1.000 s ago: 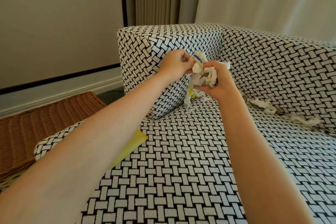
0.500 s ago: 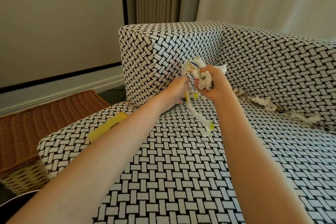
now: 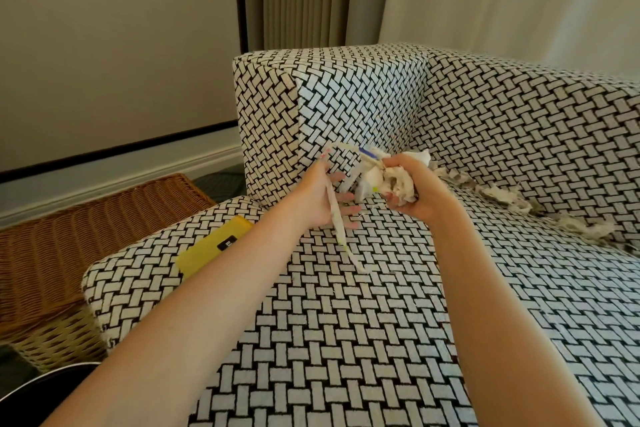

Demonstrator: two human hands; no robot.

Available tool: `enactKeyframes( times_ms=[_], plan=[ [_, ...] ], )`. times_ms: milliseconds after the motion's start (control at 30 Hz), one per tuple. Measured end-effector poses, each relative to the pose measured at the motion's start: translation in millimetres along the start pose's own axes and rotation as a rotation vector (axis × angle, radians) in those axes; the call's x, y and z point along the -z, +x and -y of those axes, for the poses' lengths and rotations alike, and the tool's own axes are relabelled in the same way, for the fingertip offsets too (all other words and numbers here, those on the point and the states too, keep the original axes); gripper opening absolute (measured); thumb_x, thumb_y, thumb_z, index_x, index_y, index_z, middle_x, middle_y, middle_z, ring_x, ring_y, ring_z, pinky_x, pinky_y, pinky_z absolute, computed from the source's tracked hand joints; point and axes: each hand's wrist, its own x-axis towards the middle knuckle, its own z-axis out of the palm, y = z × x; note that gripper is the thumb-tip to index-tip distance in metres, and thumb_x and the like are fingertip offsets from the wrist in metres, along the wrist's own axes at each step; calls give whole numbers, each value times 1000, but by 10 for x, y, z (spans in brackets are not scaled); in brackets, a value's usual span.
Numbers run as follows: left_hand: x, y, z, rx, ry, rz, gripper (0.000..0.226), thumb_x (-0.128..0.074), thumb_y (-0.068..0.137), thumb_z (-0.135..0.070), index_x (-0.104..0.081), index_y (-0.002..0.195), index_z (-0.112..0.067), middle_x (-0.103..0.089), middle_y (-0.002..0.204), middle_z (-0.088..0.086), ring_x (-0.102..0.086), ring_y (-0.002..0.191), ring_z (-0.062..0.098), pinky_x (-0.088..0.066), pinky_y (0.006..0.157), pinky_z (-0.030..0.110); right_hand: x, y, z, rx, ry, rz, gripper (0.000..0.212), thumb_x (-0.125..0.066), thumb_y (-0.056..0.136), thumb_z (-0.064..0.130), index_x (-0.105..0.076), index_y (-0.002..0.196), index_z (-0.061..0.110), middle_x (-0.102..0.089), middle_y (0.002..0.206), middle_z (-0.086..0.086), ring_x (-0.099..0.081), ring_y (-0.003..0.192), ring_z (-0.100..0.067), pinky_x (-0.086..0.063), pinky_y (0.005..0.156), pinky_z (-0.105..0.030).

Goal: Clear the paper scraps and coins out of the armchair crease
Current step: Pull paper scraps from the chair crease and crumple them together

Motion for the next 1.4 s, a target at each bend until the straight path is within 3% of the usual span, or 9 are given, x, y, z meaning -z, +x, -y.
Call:
enactKeyframes(
  times_ms=[100, 167, 367, 500, 733, 967, 1167, 1267, 1400],
  plan=[
    [-88, 17, 85, 39, 39, 135, 61, -19, 92, -58, -46, 131, -19, -47, 132, 20, -46, 117, 43, -35, 83, 62, -20, -39, -46, -82, -262, 52, 19, -55, 86, 31, -54, 82, 12, -57, 69, -2, -48, 50, -10, -38, 35, -16],
    [-172, 30, 128, 53, 80, 166, 73, -15, 89, -66, -48, 130, -14, -51, 132, 18, -46, 122, 41, -35, 85, 61, -49, -32, -66, -125, -392, 60, 25, -53, 87, 37, -55, 80, 14, -57, 66, -1, -49, 49, -10, -38, 37, -16],
    [-208, 0, 4, 42, 309, 222, 46, -36, 92, -52, -57, 92, -11, -61, 91, 12, -60, 83, 30, -46, 77, 49, -7, -71, 1, -130, -455, -20, 24, -48, 88, 35, -54, 78, 15, -60, 70, -3, -57, 60, -15, -48, 57, -26],
    [-184, 68, 49, -87, 526, 43, 16, -42, 94, -8, -58, 100, -7, -55, 85, 8, -56, 73, 21, -51, 70, 42, -1, -70, 48, -147, -426, -10, 19, -43, 88, 28, -51, 80, 12, -57, 75, -5, -56, 67, -19, -51, 62, -32],
    [-151, 183, 85, -166, 885, -71, 19, -41, 94, -5, -59, 101, -4, -60, 87, 10, -58, 71, 22, -53, 79, 37, 34, -31, 10, -185, -446, -15, 17, -41, 89, 24, -48, 81, 11, -59, 77, -8, -57, 70, -23, -53, 69, -40],
    [-288, 79, -4, -98, 583, 206, 27, -29, 94, -26, -47, 80, -10, -53, 80, 8, -50, 73, 21, -43, 80, 34, 37, -10, 103, -208, -609, 37, 31, -40, 89, 41, -52, 89, 13, -54, 76, -10, -58, 92, -35, -54, 73, -47],
    [-400, -7, 96, -107, 568, 390, 59, -28, 96, -51, -44, 129, -5, -57, 71, 6, -56, 58, 18, -51, 56, 28, -77, -34, 69, -211, -548, 81, 57, -27, 94, 55, -54, 113, 8, -62, 106, -18, -61, 89, -34, -54, 70, -45],
    [-383, 13, 81, -165, 488, 350, 51, -39, 94, -43, -49, 122, -1, -62, 74, 8, -61, 64, 23, -55, 61, 36, -46, -72, 78, -208, -553, 117, 72, -23, 88, 67, -57, 99, 4, -63, 80, -15, -62, 70, -30, -53, 76, -46],
    [-352, -12, -2, -247, 518, 259, 18, -50, 93, -23, -51, 103, -8, -63, 102, 14, -62, 88, 27, -52, 82, 43, 3, -84, 84, -196, -548, 157, 78, -22, 84, 73, -64, 90, 7, -69, 74, -11, -64, 76, -30, -54, 76, -43]
  ],
)
